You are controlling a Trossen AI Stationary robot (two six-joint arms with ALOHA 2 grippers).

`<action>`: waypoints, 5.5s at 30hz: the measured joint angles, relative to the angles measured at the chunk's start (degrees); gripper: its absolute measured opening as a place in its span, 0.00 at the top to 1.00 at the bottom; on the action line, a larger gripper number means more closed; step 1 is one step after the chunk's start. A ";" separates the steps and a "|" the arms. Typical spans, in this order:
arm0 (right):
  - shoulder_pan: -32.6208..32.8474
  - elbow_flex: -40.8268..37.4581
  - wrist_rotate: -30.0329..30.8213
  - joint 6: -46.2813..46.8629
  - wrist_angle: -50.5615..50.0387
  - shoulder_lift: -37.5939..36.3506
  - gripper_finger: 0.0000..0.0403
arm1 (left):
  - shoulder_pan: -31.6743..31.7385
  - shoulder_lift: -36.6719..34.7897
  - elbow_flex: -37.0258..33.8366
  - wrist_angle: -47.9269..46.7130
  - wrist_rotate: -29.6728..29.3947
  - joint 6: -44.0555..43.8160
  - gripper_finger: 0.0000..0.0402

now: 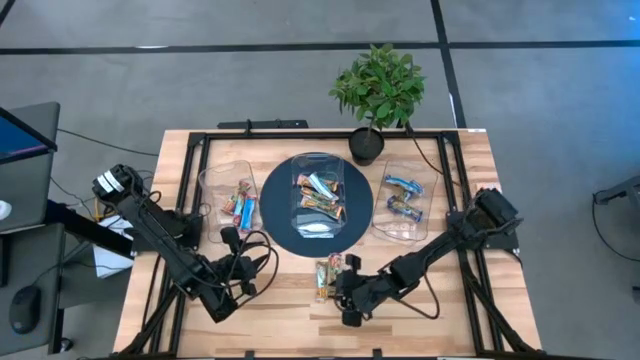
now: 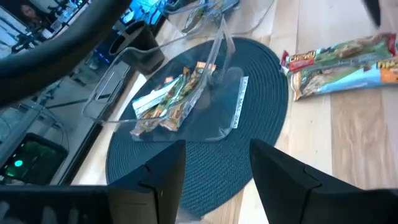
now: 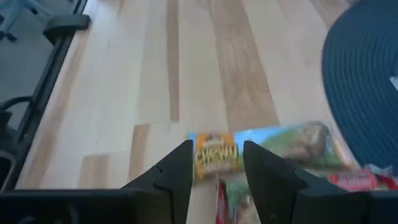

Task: Pick and place Granola Bars by type
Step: Put the yellow granola bar into the middle transparent bin, then put the red granola bar into the left transparent bin

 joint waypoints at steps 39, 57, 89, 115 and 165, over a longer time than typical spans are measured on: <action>-4.23 4.07 -13.83 -4.73 -3.25 5.68 0.69 | 0.04 0.00 0.00 0.75 -0.20 1.45 0.57; 1.44 4.24 -18.16 3.34 -20.18 2.24 0.70 | 0.04 0.00 0.00 1.03 -0.28 1.45 0.57; 3.57 3.96 -5.68 -10.95 -27.28 -4.71 0.55 | 0.09 0.00 0.00 2.45 -1.38 2.48 0.57; 0.51 8.74 -13.58 -6.98 -32.27 1.83 0.69 | 0.13 0.00 0.00 2.52 -1.48 2.46 0.57; -32.45 31.06 4.69 -10.03 -46.21 1.57 0.53 | 0.13 0.00 0.00 2.50 -1.05 2.39 0.57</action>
